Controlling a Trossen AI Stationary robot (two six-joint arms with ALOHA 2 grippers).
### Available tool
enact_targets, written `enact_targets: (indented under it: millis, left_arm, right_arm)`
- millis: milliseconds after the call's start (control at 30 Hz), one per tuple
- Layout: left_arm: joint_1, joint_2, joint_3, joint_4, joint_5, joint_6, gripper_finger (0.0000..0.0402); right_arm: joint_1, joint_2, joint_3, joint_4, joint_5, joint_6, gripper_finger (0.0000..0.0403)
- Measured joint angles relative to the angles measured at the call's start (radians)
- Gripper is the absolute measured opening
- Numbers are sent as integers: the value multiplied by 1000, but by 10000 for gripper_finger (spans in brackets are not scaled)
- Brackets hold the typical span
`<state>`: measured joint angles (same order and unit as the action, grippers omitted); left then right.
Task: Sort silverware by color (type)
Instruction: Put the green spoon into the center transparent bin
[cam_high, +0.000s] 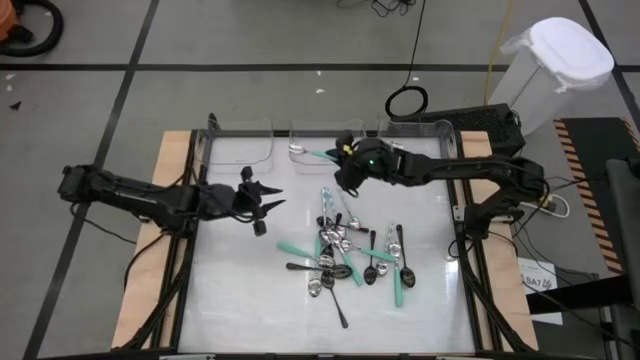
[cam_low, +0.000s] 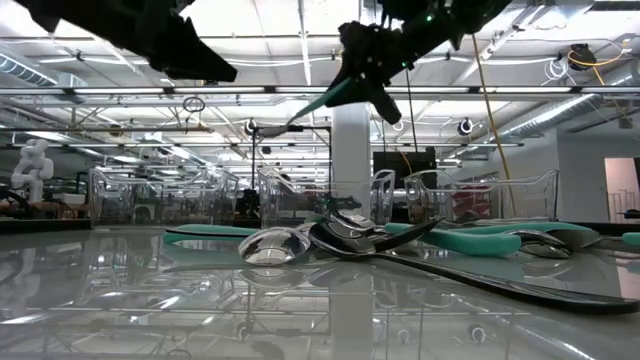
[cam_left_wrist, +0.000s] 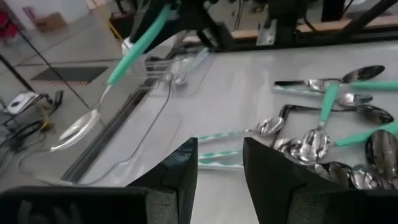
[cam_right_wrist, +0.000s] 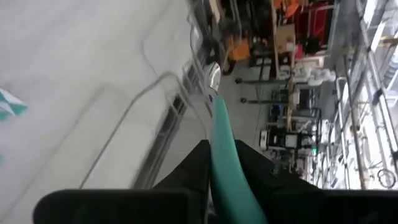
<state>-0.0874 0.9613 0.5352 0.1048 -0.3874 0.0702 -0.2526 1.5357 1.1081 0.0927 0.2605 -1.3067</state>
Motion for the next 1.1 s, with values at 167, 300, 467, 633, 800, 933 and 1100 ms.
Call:
enact_targets:
  millis: [167, 300, 467, 633, 800, 933, 1100]
  left_arm:
    - [44, 4, -24, 88, 150, -4, 127]
    - [34, 55, -26, 95, 240, -2, 127]
    - [39, 140, -26, 90, 223, 41, 127]
    - [39, 206, -26, 96, 225, 112, 127]
    - [42, 217, -26, 125, 185, 114, 127]
    - [41, 217, -26, 138, 185, 104, 127]
    - [41, 217, -26, 135, 185, 100, 127]
  right_arm:
    - [-32, 0, 2, 0, -3, 9, 44]
    - [-42, 1, 2, -1, -24, -6, 45]
    - [-83, 0, 2, -19, -75, -14, 45]
    - [-146, 0, 2, -23, -188, -7, 45]
    - [-198, 23, 2, -8, -265, 10, 45]
    - [-214, 82, 4, 20, -259, -26, 45]
    - [-229, 147, 39, 10, -238, -42, 45]
